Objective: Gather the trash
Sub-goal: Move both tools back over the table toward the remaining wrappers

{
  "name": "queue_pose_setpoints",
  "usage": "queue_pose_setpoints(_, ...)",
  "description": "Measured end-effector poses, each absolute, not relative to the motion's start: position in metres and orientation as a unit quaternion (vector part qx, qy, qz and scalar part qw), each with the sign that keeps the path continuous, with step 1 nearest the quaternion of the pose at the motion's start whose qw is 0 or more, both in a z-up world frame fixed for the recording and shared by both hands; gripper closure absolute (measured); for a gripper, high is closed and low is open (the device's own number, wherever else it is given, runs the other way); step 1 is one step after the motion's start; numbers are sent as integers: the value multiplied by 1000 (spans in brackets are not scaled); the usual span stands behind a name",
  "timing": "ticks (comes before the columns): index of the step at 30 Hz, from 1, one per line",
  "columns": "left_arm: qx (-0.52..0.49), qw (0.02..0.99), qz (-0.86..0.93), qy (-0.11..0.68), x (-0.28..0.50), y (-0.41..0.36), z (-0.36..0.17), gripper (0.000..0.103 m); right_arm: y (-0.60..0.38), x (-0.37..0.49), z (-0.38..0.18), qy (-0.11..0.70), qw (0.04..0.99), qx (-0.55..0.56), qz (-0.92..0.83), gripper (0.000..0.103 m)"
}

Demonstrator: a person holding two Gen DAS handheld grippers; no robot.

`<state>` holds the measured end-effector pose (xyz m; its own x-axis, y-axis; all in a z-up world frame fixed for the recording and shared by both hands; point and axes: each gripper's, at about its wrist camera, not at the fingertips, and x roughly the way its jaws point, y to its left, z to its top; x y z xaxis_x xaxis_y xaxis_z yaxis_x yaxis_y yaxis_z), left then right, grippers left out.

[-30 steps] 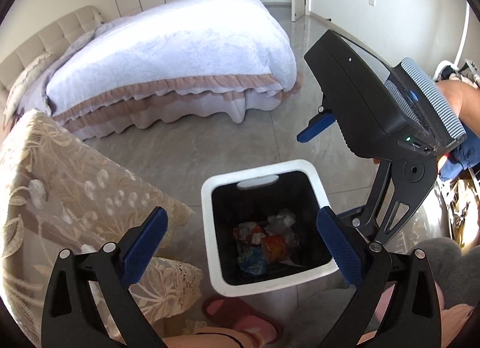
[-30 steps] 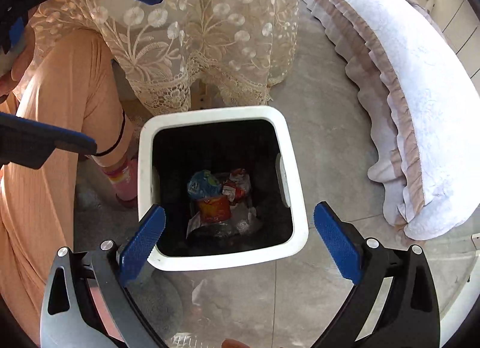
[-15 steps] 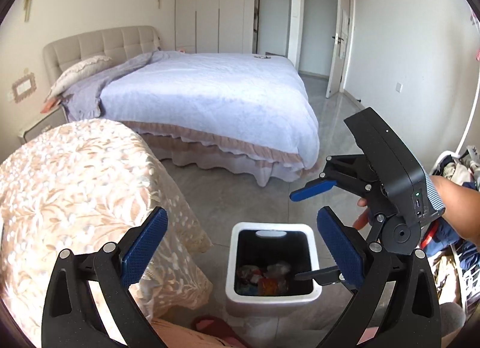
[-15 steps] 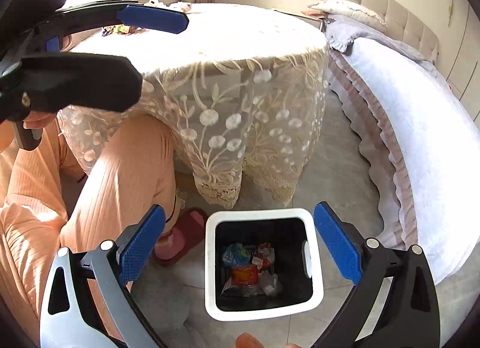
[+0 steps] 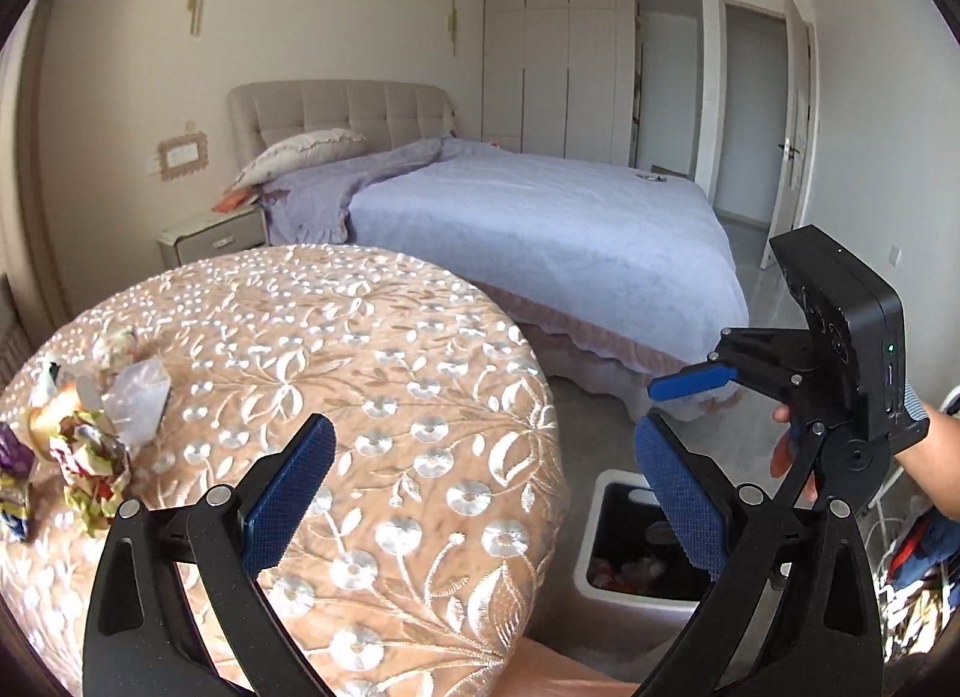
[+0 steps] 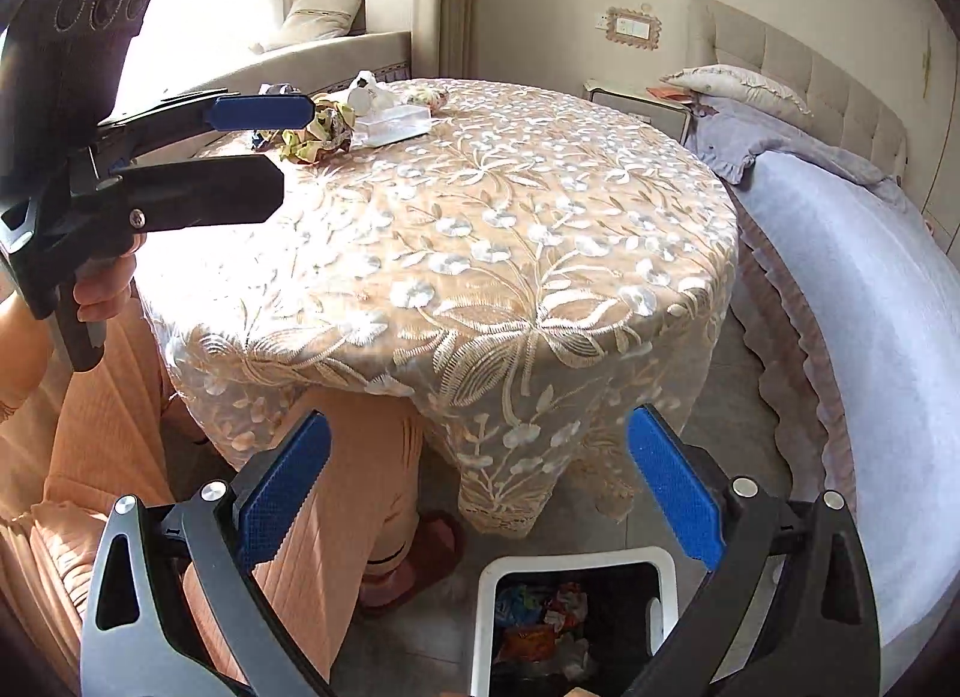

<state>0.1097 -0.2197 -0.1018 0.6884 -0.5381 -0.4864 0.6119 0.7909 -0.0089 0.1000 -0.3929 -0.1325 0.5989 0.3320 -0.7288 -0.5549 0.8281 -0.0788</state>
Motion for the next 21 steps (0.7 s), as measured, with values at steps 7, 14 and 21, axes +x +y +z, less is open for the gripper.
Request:
queue_pose_setpoints(7,54,933,-270,230,121,-174,-96,5,-346,122,-117,344,884,-173,265,4)
queue_pose_setpoints(14,64,949,-195,240,139,-136,-101,5,-305,145,-112,330,886,-180,272,4)
queue_pose_setpoints(21,40,948,-131,289,165,-88,-116,5,-271,174,-114,330,882,-178,286,4)
